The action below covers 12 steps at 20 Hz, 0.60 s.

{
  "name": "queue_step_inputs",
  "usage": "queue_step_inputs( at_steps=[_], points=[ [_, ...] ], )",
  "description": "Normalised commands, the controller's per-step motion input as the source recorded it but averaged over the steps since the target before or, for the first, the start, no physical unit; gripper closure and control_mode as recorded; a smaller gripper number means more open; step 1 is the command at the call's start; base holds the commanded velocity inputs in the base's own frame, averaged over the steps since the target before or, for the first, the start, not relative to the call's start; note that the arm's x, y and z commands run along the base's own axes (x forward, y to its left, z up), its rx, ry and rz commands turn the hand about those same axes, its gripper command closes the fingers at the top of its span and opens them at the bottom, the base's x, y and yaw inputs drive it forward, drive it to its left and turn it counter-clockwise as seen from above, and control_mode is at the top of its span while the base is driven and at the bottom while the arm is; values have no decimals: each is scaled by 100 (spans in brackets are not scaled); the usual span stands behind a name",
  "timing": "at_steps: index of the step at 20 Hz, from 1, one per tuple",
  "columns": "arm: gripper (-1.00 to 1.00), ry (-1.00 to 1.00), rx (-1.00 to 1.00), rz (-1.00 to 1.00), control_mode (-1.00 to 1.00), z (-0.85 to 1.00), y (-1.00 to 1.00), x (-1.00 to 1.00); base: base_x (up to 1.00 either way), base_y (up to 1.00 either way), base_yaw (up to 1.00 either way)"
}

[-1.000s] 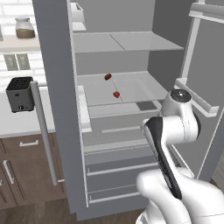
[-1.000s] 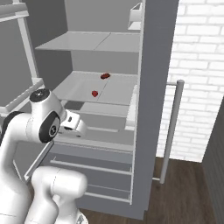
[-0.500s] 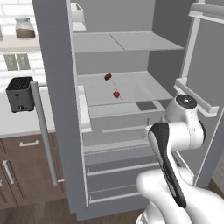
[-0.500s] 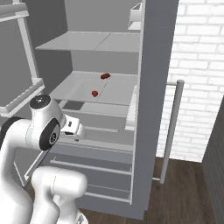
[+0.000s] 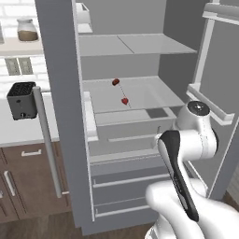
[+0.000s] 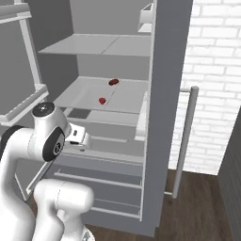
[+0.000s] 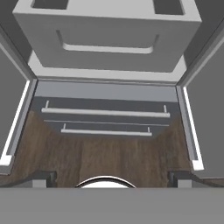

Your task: Take the strawberry from the fridge and place it on top of the pancake, located on the dining counter.

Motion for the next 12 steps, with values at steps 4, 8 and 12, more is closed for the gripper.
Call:
queue_step_inputs(
  at_steps=[4,8,12],
  points=[
    [-100,0,0,0,100,0,0,0,54,0,10],
    [-100,0,0,0,100,0,0,0,66,0,0],
    [-100,0,0,0,100,0,0,0,64,8,0]
  ],
)
